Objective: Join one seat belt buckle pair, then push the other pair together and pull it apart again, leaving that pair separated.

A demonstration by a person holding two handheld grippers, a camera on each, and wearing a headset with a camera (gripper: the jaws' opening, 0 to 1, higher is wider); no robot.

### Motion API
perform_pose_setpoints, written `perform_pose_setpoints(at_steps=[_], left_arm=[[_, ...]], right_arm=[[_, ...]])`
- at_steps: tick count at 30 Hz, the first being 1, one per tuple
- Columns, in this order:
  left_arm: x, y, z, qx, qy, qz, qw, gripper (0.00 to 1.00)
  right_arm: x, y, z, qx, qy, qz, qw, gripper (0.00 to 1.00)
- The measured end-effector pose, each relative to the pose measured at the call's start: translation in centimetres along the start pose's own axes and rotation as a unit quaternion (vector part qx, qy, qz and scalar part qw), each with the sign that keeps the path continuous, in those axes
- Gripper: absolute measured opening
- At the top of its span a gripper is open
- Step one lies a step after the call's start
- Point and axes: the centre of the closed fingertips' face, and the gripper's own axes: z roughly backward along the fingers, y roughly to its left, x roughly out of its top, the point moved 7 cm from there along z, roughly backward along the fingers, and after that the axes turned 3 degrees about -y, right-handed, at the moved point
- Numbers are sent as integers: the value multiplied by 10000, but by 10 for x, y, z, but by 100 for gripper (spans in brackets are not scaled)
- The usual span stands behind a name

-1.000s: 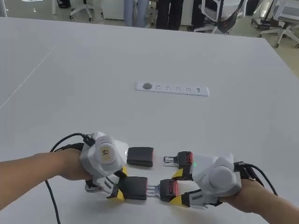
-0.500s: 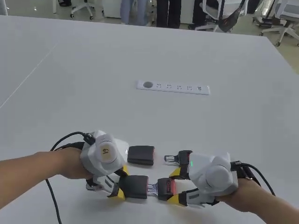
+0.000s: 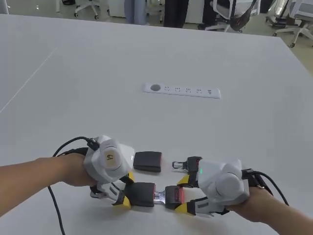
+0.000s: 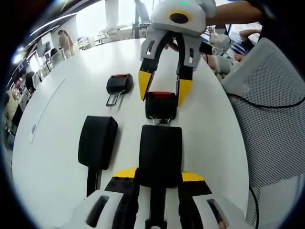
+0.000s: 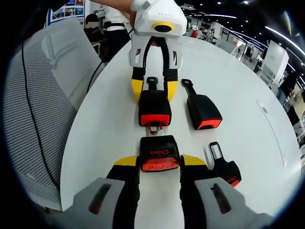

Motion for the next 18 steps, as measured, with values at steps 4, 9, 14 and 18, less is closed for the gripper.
perform_pose_setpoints(at_steps=[4, 9, 14, 18], left_arm=[[0, 0, 0, 5, 11, 3, 10000, 32], [-1, 0, 0, 28, -24, 44, 10000, 32], [0, -1, 0, 7, 13, 14, 10000, 31], [-1, 1, -1, -9, 36, -20, 10000, 31]], right_arm=[[0, 0, 0, -31, 0, -128, 9999, 30], [0, 1, 0, -56, -16, -267, 9996, 30], [0, 1, -1, -33, -18, -238, 9997, 30], [1, 1, -1, 3, -5, -199, 9998, 29]])
